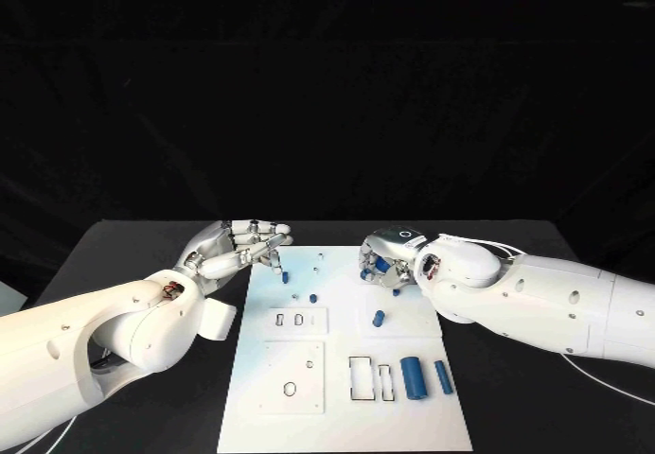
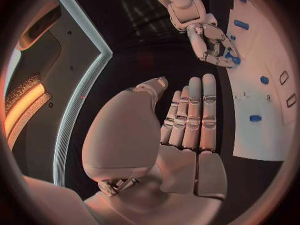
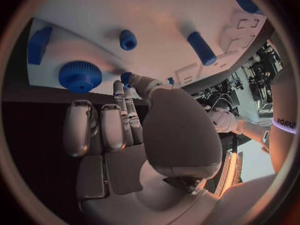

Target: Assemble the parts on the task board

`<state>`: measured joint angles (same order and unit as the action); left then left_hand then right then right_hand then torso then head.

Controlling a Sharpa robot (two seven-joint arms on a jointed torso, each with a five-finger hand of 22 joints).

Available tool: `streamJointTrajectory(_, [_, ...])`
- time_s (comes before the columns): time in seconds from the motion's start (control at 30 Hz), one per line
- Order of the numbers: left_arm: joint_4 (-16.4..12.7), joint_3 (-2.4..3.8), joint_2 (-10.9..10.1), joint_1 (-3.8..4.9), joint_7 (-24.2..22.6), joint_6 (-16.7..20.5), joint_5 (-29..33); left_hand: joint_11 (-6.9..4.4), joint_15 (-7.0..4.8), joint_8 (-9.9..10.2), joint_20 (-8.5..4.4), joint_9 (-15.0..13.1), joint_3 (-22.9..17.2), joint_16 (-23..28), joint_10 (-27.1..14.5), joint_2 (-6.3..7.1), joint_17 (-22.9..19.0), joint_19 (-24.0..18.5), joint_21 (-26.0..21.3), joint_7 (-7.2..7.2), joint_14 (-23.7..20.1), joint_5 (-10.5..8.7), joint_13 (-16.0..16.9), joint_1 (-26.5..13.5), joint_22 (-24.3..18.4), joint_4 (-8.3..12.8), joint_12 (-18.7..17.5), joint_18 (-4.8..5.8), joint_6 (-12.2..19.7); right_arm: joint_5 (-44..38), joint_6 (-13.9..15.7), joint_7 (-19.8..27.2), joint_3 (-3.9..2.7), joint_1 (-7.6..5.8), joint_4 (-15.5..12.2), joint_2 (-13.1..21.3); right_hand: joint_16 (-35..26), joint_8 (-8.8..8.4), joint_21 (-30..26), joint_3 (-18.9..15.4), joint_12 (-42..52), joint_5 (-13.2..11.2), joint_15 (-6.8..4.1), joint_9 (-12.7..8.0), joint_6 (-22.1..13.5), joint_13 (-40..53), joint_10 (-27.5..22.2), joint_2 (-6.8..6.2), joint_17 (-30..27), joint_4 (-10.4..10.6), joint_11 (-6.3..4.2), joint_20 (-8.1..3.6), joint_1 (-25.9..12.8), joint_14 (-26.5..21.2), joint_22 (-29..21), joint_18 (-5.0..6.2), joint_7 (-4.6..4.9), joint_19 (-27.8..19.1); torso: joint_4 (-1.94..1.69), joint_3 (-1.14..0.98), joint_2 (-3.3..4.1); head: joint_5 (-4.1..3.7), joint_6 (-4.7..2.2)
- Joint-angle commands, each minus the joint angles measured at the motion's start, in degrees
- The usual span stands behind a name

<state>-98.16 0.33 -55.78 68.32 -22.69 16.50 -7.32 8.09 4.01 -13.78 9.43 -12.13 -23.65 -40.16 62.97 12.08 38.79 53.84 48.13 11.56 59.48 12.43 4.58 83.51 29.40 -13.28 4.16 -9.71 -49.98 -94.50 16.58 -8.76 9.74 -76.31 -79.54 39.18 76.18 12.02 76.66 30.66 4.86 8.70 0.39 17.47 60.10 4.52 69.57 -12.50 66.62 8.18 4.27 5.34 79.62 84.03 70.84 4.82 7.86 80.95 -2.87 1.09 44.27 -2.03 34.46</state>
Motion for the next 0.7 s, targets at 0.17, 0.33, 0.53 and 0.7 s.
streamJointTrajectory(0.17, [0.5, 0.05, 0.0, 0.22, -0.1, -1.1, 0.2, 0.11, 0.12, 0.3, -0.01, -0.1, -0.5, -0.4, -0.5, -0.49, 0.1, -0.3, 0.3, 0.18, -0.5, -0.27, 0.1, 0.2, 0.1, 0.2, 0.0, -0.76, 0.3, -2.1, 6.1, -3.4, -0.24, -0.68, -1.0, -1.2, 0.3, 0.38, 0.4, 0.8, 0.2, -1.5, -0.47, 0.3, 0.3, 0.0, 0.5, 0.59, -0.2, 0.0, 0.06, -0.11, 0.2, 2.0, 0.1, -0.89, -0.05, 0.1, -0.07, 0.01, -0.03, 0.14, -0.48])
streamJointTrajectory(0.33, [0.7, 0.05, 0.0, 0.26, -0.1, -1.2, 0.2, 0.11, 0.12, 0.3, -0.01, -0.1, -0.5, -0.4, -0.5, -0.49, 0.1, -0.3, 0.3, 0.18, -0.5, -0.27, 0.1, 0.2, 0.1, 0.2, 0.0, -0.76, 0.3, -2.1, 7.9, -4.5, -0.34, -1.02, -0.2, -3.2, 0.4, 0.46, 0.5, 1.0, 0.1, -1.8, -0.47, 0.4, 0.4, 0.0, 0.6, 0.54, -0.2, 0.3, 0.11, -0.08, -0.2, 2.0, 0.4, -0.93, 0.02, 0.2, -0.14, 0.05, 0.15, 0.25, -0.74])
streamJointTrajectory(0.53, [0.9, 0.05, 0.1, 0.28, -0.1, -1.2, 0.2, 0.11, 0.12, 0.3, -0.01, -0.1, -0.5, -0.4, -0.5, -0.49, 0.1, -0.3, 0.3, 0.18, -0.5, -0.27, 0.1, 0.2, 0.1, 0.2, 0.0, -0.76, 0.3, -1.8, 9.4, -5.2, -0.42, -1.14, 1.9, -5.9, 0.5, 0.48, 0.7, 1.0, 0.1, -1.9, -0.47, 0.4, 0.4, 0.0, 0.6, 0.47, -0.1, 0.4, 0.11, -0.06, -0.3, 2.0, 0.6, -0.97, 0.03, 0.3, -0.09, 0.03, 0.19, 0.38, -0.85])
streamJointTrajectory(0.7, [1.0, 0.05, 0.5, 0.29, -0.1, -1.4, 0.2, 0.11, 0.12, 0.3, 0.0, -0.1, -0.6, -0.4, -0.5, -0.55, 0.1, -0.4, 0.5, 0.17, -0.5, -0.27, 0.1, 0.3, 0.2, 0.3, 0.0, -0.76, 0.3, -1.4, 10.0, -4.6, -0.45, -0.71, 5.1, -8.8, 0.5, 0.48, 0.7, 1.0, 0.0, -1.9, -0.48, 0.4, 0.4, 0.0, 0.7, 0.48, -0.1, 0.4, 0.09, -0.06, -0.3, 2.0, 0.7, -0.99, 0.02, 0.3, -0.14, 0.05, 0.28, 0.53, -0.95])
